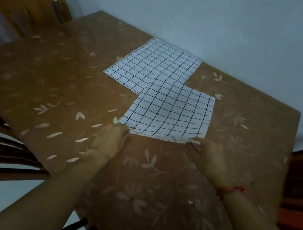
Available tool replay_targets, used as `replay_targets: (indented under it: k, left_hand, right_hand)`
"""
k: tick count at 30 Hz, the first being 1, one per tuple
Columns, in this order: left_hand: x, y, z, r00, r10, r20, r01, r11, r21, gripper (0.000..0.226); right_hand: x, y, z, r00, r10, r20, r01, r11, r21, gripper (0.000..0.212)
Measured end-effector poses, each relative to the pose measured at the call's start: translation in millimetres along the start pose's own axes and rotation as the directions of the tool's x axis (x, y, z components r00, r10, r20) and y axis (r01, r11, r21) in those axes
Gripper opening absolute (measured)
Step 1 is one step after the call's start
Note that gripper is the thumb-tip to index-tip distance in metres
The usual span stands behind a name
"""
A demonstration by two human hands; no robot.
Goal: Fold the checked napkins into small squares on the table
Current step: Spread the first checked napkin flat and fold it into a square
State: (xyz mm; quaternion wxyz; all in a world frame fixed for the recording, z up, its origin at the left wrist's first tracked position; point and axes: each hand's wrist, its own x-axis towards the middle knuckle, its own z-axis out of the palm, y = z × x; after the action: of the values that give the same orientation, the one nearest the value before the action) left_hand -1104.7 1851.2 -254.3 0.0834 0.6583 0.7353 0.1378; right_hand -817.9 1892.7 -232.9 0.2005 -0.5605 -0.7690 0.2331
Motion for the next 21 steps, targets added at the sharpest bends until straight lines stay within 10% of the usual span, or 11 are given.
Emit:
replay_targets:
  k: [14, 21]
  left_hand:
    - [-105, 14, -34, 0.997, -0.010, 0.073, 0.008, 0.999, 0.032, 0.016]
    - [-136, 24, -47, 0.985, -0.057, 0.165, 0.102, 0.953, -0.284, 0.004]
  right_hand:
    - [-130, 7, -51, 0.984, 0.174, -0.031, -0.170, 0.981, 0.093, 0.018]
    - [-167, 16, -63, 0.970, 0.242, -0.023, -0.240, 0.968, 0.072, 0.015]
